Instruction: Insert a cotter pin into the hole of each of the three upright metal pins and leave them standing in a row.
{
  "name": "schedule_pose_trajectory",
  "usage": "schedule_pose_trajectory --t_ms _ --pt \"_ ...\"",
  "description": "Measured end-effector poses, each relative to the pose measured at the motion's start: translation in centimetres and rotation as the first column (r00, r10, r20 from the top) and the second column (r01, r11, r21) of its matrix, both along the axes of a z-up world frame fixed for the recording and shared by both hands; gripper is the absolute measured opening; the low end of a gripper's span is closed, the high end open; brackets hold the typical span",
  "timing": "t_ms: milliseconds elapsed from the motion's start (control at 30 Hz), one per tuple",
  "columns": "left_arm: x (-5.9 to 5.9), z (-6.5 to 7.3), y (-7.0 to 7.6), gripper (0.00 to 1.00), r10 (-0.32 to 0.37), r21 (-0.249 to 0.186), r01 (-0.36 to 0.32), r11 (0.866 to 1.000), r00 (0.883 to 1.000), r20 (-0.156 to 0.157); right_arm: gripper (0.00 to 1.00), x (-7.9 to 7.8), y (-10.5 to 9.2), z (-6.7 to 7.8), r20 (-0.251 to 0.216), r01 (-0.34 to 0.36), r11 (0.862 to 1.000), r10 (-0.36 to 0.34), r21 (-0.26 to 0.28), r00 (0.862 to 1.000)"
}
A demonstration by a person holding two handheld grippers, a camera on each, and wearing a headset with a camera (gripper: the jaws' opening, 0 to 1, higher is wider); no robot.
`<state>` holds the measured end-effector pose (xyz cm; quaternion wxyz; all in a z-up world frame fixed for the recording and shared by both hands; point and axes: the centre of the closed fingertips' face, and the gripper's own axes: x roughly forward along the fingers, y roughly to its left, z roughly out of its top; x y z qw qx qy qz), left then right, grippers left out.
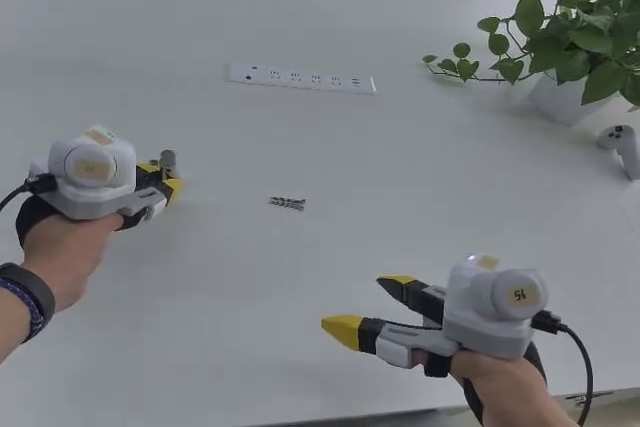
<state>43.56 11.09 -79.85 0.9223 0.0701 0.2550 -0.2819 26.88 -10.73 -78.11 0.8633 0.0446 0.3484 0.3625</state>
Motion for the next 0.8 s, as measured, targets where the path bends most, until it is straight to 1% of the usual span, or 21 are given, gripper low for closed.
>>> schedule_pose_trajectory --t_ms 367,467,800 --pt "-1.9 0.4 1.1 0.1 0.006 0.006 -0.006 1.0 1.0 0.005 0.71 -0.1 0.4 0.1 0.004 -0.014 1.0 0.014 0.004 1.0" --pt "-2.6 0.6 1.5 0.1 0.013 0.004 -0.013 1.0 1.0 0.005 0.71 -0.1 0.5 0.1 0.005 -0.018 1.0 0.018 0.005 1.0" --pt "-4.3 1.0 2.4 0.1 0.031 -0.005 -0.031 1.0 0.999 0.01 0.71 -0.4 1.0 0.2 0.009 -0.034 0.999 0.034 0.004 0.999"
